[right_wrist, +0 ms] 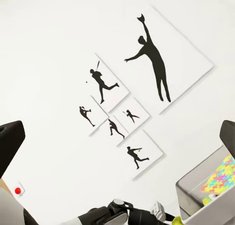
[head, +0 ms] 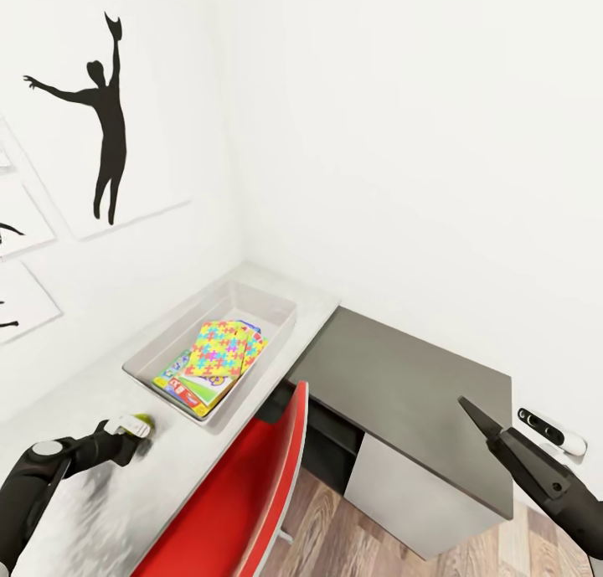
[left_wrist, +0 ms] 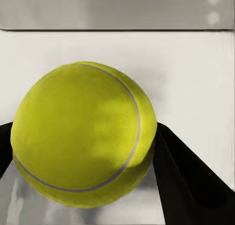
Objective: Put all the toys in the child's room - the three board games (two on the bed and one on the table), the two jigsaw puzzles on the table, and the tennis ball on the table - inside the toy box on the table in the child's room.
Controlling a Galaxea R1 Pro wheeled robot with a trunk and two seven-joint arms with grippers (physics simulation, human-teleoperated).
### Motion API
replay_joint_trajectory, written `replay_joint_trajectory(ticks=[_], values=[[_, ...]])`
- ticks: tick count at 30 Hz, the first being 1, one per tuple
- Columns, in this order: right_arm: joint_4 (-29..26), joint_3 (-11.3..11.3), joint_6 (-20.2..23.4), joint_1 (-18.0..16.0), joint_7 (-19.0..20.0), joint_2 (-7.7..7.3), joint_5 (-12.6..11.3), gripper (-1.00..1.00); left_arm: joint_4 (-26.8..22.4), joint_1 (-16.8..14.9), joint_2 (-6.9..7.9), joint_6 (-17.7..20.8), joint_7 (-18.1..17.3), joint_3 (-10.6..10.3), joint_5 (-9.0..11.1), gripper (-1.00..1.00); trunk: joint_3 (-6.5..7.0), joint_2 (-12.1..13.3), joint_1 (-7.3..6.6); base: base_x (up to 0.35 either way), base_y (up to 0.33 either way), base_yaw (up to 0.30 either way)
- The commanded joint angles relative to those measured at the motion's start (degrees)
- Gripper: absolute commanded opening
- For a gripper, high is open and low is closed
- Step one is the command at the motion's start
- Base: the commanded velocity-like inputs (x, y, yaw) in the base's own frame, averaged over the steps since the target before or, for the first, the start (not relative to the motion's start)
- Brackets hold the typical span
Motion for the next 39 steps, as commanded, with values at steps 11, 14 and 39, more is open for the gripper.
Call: replay_joint_trajectory(ticks=[11, 14, 39], values=[[0.0, 0.0, 0.6, 0.0, 0.1, -0.03, -0.1, 1.00, -10.4, 0.0, 1.06, 4.1, -21.4, 13.8, -1.1, -1.00, 0.90, -0.1, 0.04, 0.000, 0.000, 0.000], [0.0, 0.0, 0.6, 0.0, 0.2, -0.05, -0.1, 1.00, -13.2, 0.1, 2.58, 6.2, -26.6, 17.0, -1.3, -1.00, 1.17, -0.1, 0.04, 0.000, 0.000, 0.000], [0.0, -0.1, 0.6, 0.0, 0.1, -0.32, -0.1, 1.00, -26.5, -5.8, 7.93, 28.3, -48.1, 23.9, -0.5, -1.00, 1.69, -0.1, 0.04, 0.000, 0.000, 0.000]])
